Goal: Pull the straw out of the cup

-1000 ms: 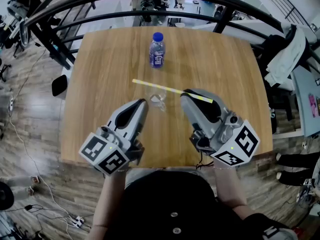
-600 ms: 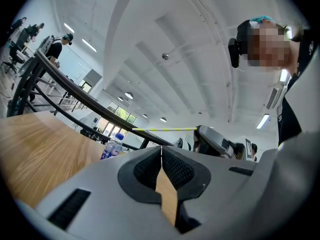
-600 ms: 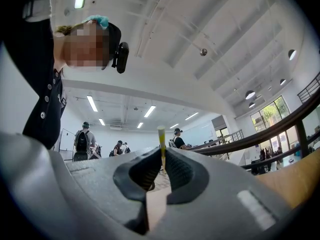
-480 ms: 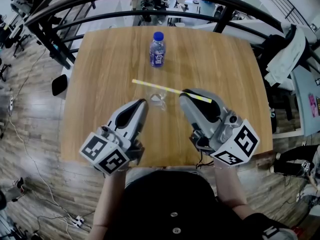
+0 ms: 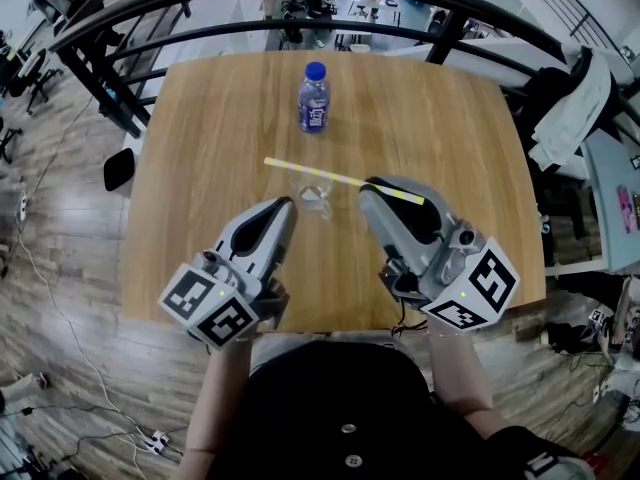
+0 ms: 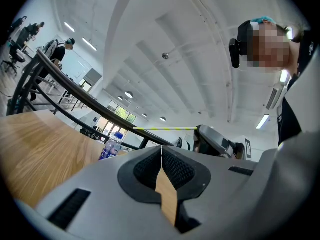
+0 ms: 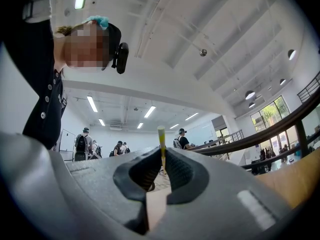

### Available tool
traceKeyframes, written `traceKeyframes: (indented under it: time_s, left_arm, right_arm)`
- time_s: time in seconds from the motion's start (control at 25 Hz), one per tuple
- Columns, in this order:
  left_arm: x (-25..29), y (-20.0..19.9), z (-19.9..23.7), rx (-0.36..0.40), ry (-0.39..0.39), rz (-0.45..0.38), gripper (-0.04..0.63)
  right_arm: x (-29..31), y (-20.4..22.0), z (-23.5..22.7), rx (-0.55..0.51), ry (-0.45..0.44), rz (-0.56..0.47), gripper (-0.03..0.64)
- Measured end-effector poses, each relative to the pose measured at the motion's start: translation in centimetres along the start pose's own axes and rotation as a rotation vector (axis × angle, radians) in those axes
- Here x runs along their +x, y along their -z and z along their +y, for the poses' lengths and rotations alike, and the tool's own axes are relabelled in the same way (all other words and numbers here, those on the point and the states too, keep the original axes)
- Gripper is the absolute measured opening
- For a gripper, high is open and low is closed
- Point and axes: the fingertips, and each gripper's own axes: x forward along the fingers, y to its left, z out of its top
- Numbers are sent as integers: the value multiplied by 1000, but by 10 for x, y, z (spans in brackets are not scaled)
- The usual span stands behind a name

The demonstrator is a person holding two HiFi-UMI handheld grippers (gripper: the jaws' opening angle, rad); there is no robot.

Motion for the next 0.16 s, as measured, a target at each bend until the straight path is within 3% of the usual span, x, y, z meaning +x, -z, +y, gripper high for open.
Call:
traceKeyframes:
  time_s: [0.16]
  left_arm:
    - [-1,4,-1,1,1,4,21]
  right_arm:
    - [-3,3,1,0,-4,0,21]
